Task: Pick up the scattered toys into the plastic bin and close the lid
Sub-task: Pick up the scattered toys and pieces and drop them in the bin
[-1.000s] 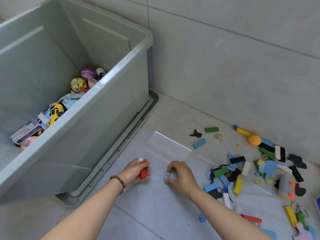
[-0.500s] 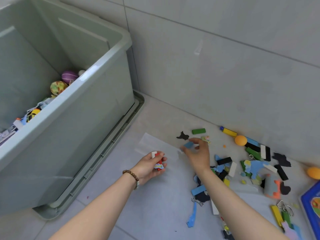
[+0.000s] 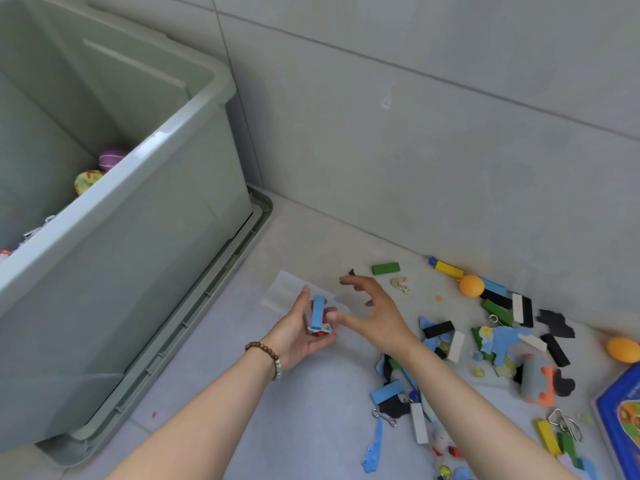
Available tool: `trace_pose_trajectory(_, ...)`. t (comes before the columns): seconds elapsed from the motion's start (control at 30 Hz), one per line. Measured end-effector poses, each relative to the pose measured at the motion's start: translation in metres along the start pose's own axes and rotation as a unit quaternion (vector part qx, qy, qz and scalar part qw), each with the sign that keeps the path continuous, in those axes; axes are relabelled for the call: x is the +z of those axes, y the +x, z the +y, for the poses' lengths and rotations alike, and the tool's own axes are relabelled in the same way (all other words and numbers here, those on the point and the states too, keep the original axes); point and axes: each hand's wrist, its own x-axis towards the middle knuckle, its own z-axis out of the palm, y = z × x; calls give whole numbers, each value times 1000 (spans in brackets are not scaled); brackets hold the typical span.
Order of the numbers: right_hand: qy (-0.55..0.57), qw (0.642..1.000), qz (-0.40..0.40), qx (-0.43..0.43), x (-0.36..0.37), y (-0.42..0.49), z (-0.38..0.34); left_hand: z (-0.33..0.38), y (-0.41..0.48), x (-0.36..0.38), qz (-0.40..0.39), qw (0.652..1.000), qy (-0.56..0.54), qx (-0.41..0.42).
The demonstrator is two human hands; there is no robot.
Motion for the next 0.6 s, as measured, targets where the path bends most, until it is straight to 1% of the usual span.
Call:
trace_pose_trajectory(0.07, 11, 994, 98, 43, -7, 14, 6, 4, 2, 6, 29, 998, 38, 37)
trace_pose_trajectory(0.1, 6, 988, 131, 76, -9, 22, 9, 7, 4, 7, 46, 996, 59, 52)
trace_pose_trajectory(0.17, -37, 982, 143, 116, -5, 33, 18, 10, 8, 7, 67, 992, 81, 69)
trace_pose_trajectory(0.23, -84, 979, 148, 115, 3, 40, 27, 14, 11, 6, 70, 993, 68, 70)
trace_pose_trajectory(0.33, -110, 972, 175, 112, 12, 41, 29, 18, 15, 7, 63, 996, 22, 59)
trace_pose_trajectory(0.4, -103, 972, 177, 111, 11, 40, 29, 18, 15, 11, 63, 997, 11, 51)
trace_pose_trajectory(0.47, -46, 976, 175, 118, 7, 37, 25, 16, 17, 14, 67, 997, -4, 40)
trace_pose_trajectory(0.53, 73, 977, 160, 122, 3, 30, 18, 15, 20, 16, 58, 998, -20, 26)
trace_pose_trajectory(0.6, 175, 971, 110, 120, 0, 22, 6, 12, 21, 21, 31, 999, -22, 16)
